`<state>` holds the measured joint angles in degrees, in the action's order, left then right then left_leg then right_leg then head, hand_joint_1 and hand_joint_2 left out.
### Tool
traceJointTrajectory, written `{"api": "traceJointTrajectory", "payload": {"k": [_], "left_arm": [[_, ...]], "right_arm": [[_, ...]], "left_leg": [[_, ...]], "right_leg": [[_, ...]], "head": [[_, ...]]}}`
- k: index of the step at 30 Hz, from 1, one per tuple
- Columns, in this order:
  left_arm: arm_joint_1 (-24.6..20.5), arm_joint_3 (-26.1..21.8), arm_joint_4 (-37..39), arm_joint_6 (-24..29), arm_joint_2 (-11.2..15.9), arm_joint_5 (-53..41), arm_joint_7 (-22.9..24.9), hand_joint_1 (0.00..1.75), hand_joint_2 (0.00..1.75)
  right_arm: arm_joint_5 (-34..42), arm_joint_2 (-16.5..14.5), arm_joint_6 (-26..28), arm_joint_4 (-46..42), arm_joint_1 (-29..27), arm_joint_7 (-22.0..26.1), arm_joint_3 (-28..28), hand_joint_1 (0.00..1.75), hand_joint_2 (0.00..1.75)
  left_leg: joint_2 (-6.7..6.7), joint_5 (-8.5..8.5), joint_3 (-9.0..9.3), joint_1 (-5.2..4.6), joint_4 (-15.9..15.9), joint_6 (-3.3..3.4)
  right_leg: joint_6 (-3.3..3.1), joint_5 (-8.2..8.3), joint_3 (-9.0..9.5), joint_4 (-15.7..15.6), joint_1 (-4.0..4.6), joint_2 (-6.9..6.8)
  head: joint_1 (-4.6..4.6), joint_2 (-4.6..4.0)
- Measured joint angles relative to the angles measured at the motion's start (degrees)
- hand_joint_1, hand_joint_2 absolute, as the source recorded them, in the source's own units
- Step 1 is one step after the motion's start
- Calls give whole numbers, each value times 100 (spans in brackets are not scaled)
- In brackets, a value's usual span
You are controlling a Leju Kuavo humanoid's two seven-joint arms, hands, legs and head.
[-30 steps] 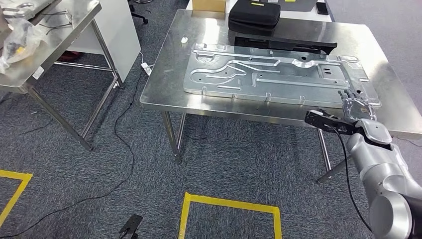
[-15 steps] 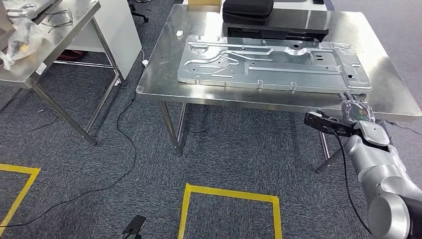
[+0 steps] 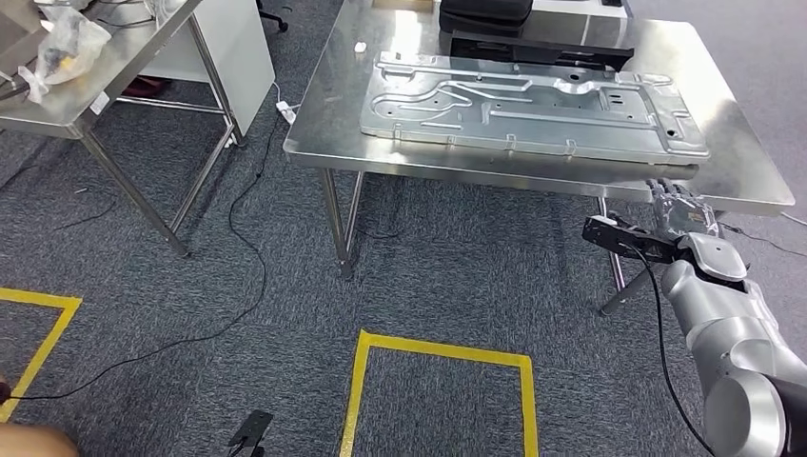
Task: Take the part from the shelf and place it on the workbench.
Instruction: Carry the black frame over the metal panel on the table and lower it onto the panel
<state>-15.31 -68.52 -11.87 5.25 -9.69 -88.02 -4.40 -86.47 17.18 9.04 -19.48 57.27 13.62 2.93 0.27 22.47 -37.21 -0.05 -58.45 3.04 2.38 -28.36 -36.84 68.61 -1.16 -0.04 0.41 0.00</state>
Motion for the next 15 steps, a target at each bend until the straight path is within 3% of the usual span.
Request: {"api": "traceJointTrajectory", "payload": {"k": [2,4,6,7,9,11,12,13,15], "left_arm": [[-1,-4,0,4,-2,-1,-6,0,0],[-2,-17,0,10,-3,-2,-8,0,0],[4,-46,0,14,3,1,-15,0,0],[9,-63,0,14,7,2,-19,0,0],[17,-89,0,15,15,2,-32,0,0],[19,-102,0,15,18,3,-43,0,0],[20,-107,0,15,19,5,-47,0,0],[21,-111,0,15,22,10,-51,0,0],[21,-121,0,15,29,18,-62,0,0]], "right_arm": [[-2,-1,4,-13,29,-2,0,0,0],[-3,-2,9,-27,52,-3,0,0,0],[-4,-4,14,-28,55,-5,0,0,0],[-4,-10,18,-27,51,-6,0,0,0],[-4,-26,32,-27,45,-7,0,0,0],[-3,-37,49,-26,30,-7,1,0,0],[-2,-40,57,-25,12,-7,1,0,0],[-2,-43,64,-24,-12,-10,2,0,0],[-2,-46,75,-24,-57,-24,7,0,0]], "left_leg": [[-2,-76,-80,-11,-22,-49],[-3,-167,-108,-9,2,-116],[-16,-201,-139,-7,23,-188],[-27,-95,-188,-7,-52,-221],[-42,375,-367,12,-527,-273],[-39,810,-557,38,-1263,-313],[-38,845,-581,51,-1522,-330],[-38,752,-520,62,-1601,-343],[-37,445,-110,78,-1180,-352]], "right_leg": [[-68,-15,510,-753,38,-5],[-123,-57,646,-1038,80,-12],[-196,53,601,-1097,63,-28],[-242,125,561,-1132,44,-39],[-301,260,441,-1181,21,-57],[-312,364,292,-1176,23,-56],[-303,414,217,-1168,23,-55],[-289,458,146,-1156,22,-55],[-244,532,21,-1110,13,-54]], "head": [[-2,0],[-3,0],[-2,0],[-5,0],[-11,0],[-14,0],[-14,0],[-14,0],[-14,0]]}}
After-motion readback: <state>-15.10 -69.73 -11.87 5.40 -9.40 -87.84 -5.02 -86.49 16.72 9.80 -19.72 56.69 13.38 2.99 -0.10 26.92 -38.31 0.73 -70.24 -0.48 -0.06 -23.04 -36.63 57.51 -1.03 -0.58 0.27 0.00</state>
